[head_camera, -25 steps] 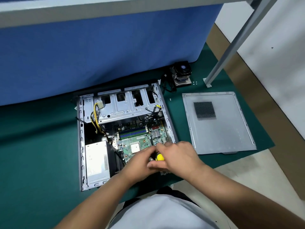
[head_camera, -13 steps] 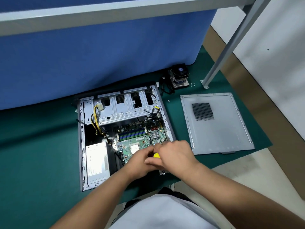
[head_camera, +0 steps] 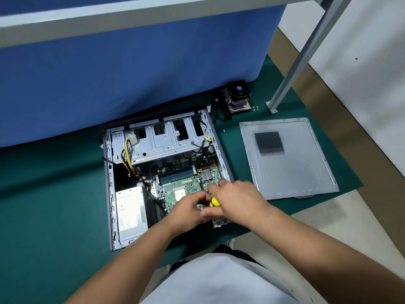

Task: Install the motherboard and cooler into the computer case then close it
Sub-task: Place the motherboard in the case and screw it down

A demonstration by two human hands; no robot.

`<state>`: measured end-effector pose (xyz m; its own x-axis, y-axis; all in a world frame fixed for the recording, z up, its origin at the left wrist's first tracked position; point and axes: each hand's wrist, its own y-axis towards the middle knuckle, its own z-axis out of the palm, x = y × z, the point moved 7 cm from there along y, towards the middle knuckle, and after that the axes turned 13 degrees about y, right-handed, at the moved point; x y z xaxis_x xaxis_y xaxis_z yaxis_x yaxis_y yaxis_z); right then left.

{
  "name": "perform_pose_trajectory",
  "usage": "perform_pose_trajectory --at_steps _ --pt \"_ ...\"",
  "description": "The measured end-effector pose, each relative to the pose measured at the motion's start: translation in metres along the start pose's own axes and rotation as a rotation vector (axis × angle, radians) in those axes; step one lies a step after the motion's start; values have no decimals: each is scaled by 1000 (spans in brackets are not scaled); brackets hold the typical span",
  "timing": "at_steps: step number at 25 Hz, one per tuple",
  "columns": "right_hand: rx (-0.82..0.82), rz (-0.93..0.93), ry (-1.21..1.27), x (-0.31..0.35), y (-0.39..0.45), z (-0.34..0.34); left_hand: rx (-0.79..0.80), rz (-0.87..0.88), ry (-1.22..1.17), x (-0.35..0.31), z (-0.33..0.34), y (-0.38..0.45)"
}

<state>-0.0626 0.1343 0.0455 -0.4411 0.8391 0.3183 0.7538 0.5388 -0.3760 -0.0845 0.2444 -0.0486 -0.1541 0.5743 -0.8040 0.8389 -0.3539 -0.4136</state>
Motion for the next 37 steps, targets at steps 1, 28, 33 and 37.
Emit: perform_pose_trajectory --at_steps 1,28,33,37 --pt "42 -51 40 1 -4 0 14 1 5 1 0 -1" --pt "7 15 149 -5 0 4 117 19 -28 -11 1 -4" --pt "-53 65 9 -1 8 6 53 -7 -62 -8 -3 0" --pt "78 -67 136 2 -1 5 37 -18 -14 -1 -6 1"
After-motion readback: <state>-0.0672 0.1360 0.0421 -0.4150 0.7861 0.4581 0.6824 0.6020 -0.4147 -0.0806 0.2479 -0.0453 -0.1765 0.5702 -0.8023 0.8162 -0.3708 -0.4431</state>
